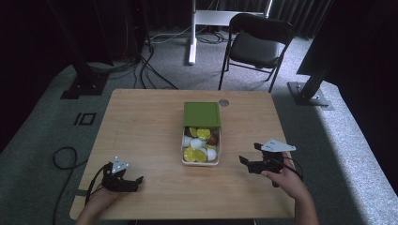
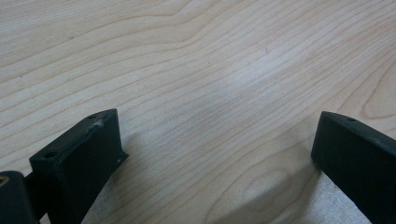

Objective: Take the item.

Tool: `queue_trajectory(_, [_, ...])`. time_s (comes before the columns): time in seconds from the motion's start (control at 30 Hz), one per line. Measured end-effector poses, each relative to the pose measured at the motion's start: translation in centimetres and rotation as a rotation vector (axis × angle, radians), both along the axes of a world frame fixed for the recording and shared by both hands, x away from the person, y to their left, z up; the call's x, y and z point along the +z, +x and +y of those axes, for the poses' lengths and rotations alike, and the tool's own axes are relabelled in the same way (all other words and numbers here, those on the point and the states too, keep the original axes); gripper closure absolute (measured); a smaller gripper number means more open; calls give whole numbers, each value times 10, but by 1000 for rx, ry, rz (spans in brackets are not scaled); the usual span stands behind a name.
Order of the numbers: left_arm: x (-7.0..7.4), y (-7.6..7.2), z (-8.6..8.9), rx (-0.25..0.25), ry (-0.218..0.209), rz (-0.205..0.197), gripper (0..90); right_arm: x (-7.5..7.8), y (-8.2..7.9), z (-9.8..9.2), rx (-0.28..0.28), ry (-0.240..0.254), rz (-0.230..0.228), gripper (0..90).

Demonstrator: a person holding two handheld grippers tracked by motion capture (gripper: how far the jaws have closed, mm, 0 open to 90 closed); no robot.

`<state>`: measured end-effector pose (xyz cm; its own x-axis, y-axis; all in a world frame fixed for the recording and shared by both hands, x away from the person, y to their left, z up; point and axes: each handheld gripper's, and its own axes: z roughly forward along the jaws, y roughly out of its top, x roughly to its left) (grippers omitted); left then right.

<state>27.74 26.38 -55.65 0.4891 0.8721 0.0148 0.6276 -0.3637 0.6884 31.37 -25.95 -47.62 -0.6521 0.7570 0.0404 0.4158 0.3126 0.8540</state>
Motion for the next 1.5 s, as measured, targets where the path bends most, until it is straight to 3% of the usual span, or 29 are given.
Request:
queue_trajectory(0.37, [0,0,0,0,0,0,28,13,6,30,79,51,-35,143])
queue_trajectory(0.93, [0,0,0,1,-1,-1,28,25,15,87,210,41,-63,175])
queue_trajectory(1.2, [0,0,0,1,-2,-1,28,18,17,106,244,30,-44,180])
queue_trajectory(1.5, [0,0,0,1,-2,-1,28,8,19,126,235,-4,-48,328])
